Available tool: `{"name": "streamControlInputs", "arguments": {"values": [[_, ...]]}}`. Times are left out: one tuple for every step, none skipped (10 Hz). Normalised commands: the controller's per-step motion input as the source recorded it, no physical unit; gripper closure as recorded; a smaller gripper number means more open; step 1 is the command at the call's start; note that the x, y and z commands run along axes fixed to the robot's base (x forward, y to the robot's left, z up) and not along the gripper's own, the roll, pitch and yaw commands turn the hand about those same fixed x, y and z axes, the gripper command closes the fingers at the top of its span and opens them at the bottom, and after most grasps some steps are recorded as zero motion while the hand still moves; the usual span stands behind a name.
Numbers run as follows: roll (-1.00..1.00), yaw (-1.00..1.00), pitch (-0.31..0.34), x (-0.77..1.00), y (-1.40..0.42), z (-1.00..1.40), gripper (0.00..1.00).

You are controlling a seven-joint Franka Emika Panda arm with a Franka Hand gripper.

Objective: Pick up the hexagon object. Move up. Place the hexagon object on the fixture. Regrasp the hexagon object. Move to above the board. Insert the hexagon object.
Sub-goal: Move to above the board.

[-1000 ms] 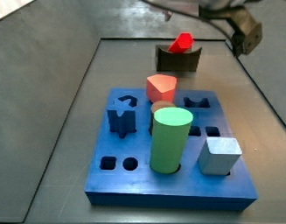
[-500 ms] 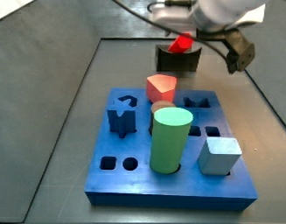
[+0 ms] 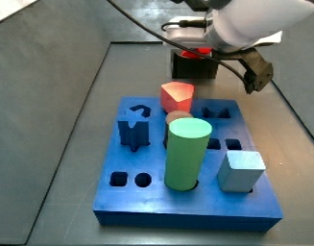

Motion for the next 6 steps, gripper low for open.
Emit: {"name": "streamControlInputs", "arguments": {"values": [[-0.27,0.04,-0.257,-0.26,-0.03,1.00,1.00],[-0.24,0.01,-0.267,-0.26,-0.03,1.00,1.00],[-0.20,-0.04,-0.265,-0.26,-0.02,1.00,1.00],[-0.17,-0.08,-0.250,-0.26,-0.02,1.00,1.00],[-0.13,-0.12,-0.212,-0.25,-0.01,1.00,1.00],[-0.13,-0.13,-0.179,-0.25,-0.01,1.00,1.00]]}}
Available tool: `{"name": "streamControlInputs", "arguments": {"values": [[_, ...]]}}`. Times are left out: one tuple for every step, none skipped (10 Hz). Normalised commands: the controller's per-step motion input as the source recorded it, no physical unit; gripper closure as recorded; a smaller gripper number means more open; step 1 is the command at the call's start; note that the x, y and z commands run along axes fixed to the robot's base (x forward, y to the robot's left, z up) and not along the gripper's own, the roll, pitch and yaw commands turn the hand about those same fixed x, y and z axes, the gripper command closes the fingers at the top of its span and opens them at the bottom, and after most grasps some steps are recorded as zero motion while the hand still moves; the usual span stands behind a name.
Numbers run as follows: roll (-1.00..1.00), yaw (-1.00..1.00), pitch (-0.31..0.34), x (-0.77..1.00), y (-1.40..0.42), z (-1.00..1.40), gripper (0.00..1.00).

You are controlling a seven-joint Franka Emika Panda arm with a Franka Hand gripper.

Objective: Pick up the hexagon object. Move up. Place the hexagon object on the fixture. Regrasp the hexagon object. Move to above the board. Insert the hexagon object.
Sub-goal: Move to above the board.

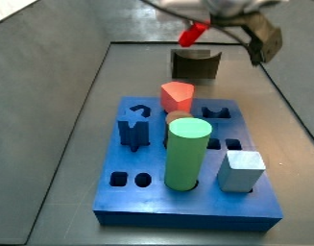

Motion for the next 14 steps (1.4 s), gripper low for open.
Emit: {"name": "streamControlInputs", "arguments": {"values": [[-0.12,-0.15,-0.153,-0.24,-0.01,1.00,1.00],[-0.12,-0.17,-0.091,-0.22,0.00,1.00,1.00],[-0.13,-0.18,-0.064,-0.21,0.00,1.00,1.00],[-0.13,-0.17,-0.007,-0.20,0.01,1.00,1.00],[-0.13,-0.16,0.011,-0.19,0.01,1.00,1.00],[-0.13,-0.12,0.039,-0.18,0.02,1.00,1.00],[-0.13,-0.10,0.048,-0.17,0.02,1.00,1.00],[-0.12,-0.07,0.061,-0.15,0.03,1.00,1.00],[-0.11,-0.04,0.071,-0.13,0.02,0.93,1.00],[-0.09,-0.02,0.077,-0.09,0.01,0.73,1.00],[-0.07,0.00,0.089,-0.06,0.01,0.53,1.00],[-0.07,0.01,0.100,-0.04,0.00,0.39,1.00],[-0.06,0.03,0.107,-0.02,0.00,0.21,1.00],[-1.00,-0.10,0.049,-0.33,-1.00,0.20,1.00]]}}
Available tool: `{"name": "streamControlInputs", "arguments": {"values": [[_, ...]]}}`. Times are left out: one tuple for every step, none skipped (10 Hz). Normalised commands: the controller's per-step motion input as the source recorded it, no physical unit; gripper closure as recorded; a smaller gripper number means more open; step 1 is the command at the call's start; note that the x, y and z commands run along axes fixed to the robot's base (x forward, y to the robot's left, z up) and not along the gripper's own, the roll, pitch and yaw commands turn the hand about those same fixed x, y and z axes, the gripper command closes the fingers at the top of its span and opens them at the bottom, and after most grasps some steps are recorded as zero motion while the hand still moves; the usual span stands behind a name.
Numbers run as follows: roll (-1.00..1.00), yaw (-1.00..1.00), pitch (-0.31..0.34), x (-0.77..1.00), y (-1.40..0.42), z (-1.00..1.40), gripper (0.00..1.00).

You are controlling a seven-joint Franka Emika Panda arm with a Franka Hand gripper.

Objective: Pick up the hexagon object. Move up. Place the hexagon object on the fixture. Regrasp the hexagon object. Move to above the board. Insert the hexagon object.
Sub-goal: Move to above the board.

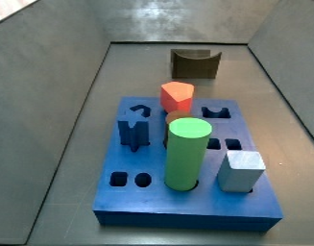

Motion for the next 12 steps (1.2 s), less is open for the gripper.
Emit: {"name": "streamControlInputs", "arguments": {"values": [[-1.00,-0.10,0.040,-0.33,-1.00,0.20,1.00],[-1.00,-0.09,0.039,-0.35,-1.00,0.21,1.00],[-1.00,-0.09,0.042,-0.36,-1.00,0.20,1.00],[-1.00,-0.09,0.046,-0.37,-1.00,0.20,1.00],[-1.00,-0.08,0.049,-0.40,-1.00,0.21,1.00],[-1.00,-0.08,0.048,-0.31,-0.74,0.16,1.00],[-1.00,-0.07,0.047,-0.20,-0.36,0.08,1.00],[-1.00,-0.07,0.039,-0.13,-0.18,0.04,1.00],[-1.00,-0.06,0.021,-0.11,-0.07,0.03,1.00],[-0.84,-0.04,-0.005,-0.10,-0.02,0.01,1.00],[-0.55,-0.02,-0.032,-0.08,0.00,0.01,1.00],[-0.37,-0.02,-0.037,-0.07,0.01,0.01,1.00]]}}
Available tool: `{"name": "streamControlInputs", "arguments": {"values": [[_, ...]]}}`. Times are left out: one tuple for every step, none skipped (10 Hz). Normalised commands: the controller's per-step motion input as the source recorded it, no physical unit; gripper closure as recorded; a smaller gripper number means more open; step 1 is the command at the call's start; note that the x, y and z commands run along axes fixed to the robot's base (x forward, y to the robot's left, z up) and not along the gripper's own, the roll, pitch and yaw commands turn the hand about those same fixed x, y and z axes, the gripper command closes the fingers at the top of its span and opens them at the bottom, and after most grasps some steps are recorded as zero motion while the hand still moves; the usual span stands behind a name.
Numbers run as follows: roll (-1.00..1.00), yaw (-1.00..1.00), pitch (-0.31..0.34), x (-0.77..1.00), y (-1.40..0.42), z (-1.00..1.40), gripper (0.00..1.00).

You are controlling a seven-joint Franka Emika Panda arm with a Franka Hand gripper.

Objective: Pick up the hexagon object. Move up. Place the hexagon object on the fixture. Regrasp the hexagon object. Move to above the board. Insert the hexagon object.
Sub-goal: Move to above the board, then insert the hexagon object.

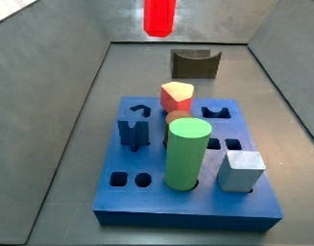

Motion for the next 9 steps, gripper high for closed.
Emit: {"name": "streamControlInputs", "arguments": {"values": [[-0.22,-0.01,-0.033,-0.04,0.01,0.00,1.00],[-0.04,0.00,-0.033,0.00,0.00,0.00,1.00],[-0.13,0.00,-0.013,0.00,0.00,-0.13,1.00],[-0.09,0.00,-0.006,0.00,0.00,-0.25,1.00],[-0.24,0.00,-0.129,-0.20,0.00,-0.61,1.00],[-0.31,-0.06,-0.129,-0.37,0.00,-0.51,1.00],[-0.35,-0.12,-0.141,-0.41,0.00,-0.42,1.00],[-0.33,-0.22,-0.153,-0.49,0.00,-0.47,1.00],[-0.24,-0.71,-0.129,-0.36,0.00,-0.59,1.00]]}}
